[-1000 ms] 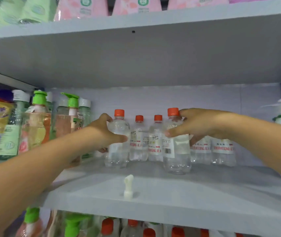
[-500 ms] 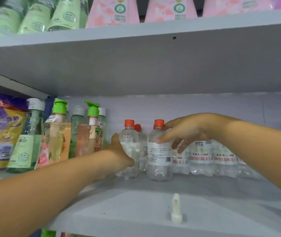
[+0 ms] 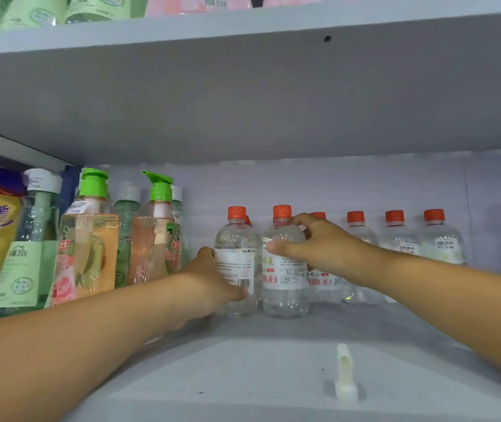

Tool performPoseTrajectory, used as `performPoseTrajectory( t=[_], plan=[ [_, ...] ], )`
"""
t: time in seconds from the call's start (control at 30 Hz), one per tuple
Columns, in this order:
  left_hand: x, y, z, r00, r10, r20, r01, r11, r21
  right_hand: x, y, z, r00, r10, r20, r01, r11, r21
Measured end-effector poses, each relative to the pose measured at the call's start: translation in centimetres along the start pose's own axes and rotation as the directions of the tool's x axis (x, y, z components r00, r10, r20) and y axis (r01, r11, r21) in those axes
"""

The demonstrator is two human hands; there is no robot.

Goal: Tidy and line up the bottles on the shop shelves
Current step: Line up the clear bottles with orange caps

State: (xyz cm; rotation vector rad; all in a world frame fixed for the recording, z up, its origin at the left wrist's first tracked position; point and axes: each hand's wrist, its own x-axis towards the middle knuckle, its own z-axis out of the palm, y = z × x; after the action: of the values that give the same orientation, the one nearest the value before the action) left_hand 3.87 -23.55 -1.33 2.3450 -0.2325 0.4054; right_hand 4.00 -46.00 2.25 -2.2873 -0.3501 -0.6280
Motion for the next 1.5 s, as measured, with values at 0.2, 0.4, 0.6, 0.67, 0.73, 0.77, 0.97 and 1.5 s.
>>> performPoseTrajectory(
  t=[0.2,0.4,0.6,0.67,0.73,0.77,0.97,1.5],
  plan=[
    [0.2,0.2,0.8,0.999,0.015,0.032,-0.016,1.000,0.019,-0.5,0.4,0.3,1.000,-0.004,-0.024,0.006,0.997,0.079],
    [0.2,-0.5,-0.2,0.999,-0.027,0.018,0.026,0.998,0.051,-0.8,0.6,1.3,0.997,-0.017,-0.071,0.031,0.978,0.208],
    [0.6,-0.2,0.5,0.999,-0.041,-0.011,0.041,0.999,-0.015,-1.5,0.7,1.7,0.996,-0.006,-0.085,0.027,0.970,0.243],
    [0.8,-0.5,0.5,1.000,-0.024,-0.008,0.023,0.999,-0.027,-1.7,1.0,2.3,0.996,0.015,-0.083,0.005,0.973,0.229],
    [0.9,-0.8,0.5,1.000,-0.018,-0.011,0.018,0.998,-0.052,-1.8,1.1,2.5,0.998,0.039,-0.051,-0.026,0.971,0.239],
    [0.8,-0.8,0.6,1.000,-0.024,-0.017,0.023,0.998,-0.054,-1.9,1.2,2.5,0.998,0.043,-0.038,-0.033,0.971,0.238],
    [1.1,-1.1,0.9,1.000,-0.023,0.002,0.023,0.998,-0.051,-2.7,1.2,2.6,0.994,0.087,0.064,-0.098,0.975,0.199],
    [1.3,-1.6,1.1,1.000,0.004,-0.026,-0.006,0.997,-0.071,-4.1,0.8,4.0,0.991,0.118,0.066,-0.126,0.983,0.136]
  ],
)
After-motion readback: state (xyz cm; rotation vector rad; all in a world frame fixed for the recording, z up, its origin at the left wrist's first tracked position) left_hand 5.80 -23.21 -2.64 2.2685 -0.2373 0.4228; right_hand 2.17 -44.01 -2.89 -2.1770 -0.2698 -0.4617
